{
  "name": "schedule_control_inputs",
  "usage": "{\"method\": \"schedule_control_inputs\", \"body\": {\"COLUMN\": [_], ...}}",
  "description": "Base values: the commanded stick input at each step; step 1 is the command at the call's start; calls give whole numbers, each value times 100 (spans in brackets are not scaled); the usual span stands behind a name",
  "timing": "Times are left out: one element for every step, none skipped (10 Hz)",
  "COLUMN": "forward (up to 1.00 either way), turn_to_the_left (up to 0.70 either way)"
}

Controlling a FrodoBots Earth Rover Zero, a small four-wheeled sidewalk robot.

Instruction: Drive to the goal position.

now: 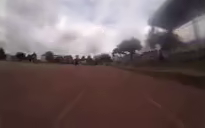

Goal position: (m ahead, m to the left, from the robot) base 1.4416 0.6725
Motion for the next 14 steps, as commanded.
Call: {"method": "schedule_control_inputs", "body": {"forward": [100, 100, 100, 100, 100, 100, 100, 100, 100, 100, 100, 100, 100, 100], "turn_to_the_left": [-12, -21, -30, -39, -40, -40, -40, -40, -40, -25, -7, 0, 0, 0]}}
